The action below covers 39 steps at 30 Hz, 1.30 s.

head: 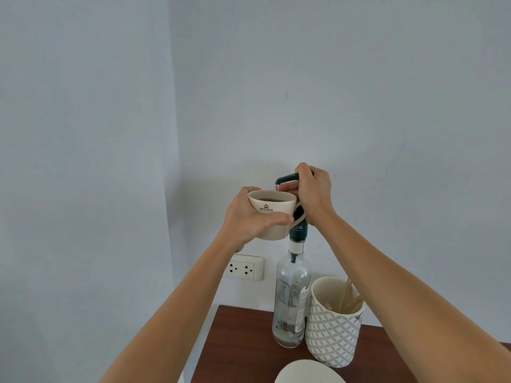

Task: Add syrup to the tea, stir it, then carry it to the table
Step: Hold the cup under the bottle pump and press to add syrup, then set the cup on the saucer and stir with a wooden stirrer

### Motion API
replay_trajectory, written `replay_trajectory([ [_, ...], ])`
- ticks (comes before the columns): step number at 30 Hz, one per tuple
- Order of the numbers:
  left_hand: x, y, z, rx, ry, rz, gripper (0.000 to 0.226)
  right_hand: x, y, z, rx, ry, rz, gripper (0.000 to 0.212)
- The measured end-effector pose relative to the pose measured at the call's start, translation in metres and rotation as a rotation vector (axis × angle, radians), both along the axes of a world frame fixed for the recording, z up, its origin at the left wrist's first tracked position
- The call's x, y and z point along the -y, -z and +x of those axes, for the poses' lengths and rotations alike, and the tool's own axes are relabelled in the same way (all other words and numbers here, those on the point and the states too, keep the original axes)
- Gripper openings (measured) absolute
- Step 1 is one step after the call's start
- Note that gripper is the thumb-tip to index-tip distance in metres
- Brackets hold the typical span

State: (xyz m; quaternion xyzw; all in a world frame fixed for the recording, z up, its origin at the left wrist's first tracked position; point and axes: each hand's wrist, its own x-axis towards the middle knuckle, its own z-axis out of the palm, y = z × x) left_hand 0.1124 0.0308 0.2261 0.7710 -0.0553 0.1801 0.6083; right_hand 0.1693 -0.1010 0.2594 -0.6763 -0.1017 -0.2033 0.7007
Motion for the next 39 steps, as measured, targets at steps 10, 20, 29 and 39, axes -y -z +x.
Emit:
replay_trajectory([
  [10, -0.001, -0.004, -0.001, -0.015, 0.010, 0.007, 0.090, 0.001, -0.004, -0.004, -0.021, 0.022, -0.029, 0.027],
  [20, -0.002, -0.004, 0.000, -0.003, -0.010, 0.023, 0.091, 0.000, -0.005, -0.003, -0.014, 0.020, -0.029, 0.025],
  [29, -0.001, -0.003, -0.001, -0.013, -0.005, 0.014, 0.091, 0.001, -0.002, -0.002, -0.001, 0.015, -0.028, 0.025],
  [39, -0.002, 0.012, -0.009, 0.012, 0.005, 0.006, 0.097, 0.026, -0.014, -0.010, -0.073, -0.068, -0.165, 0.058],
])
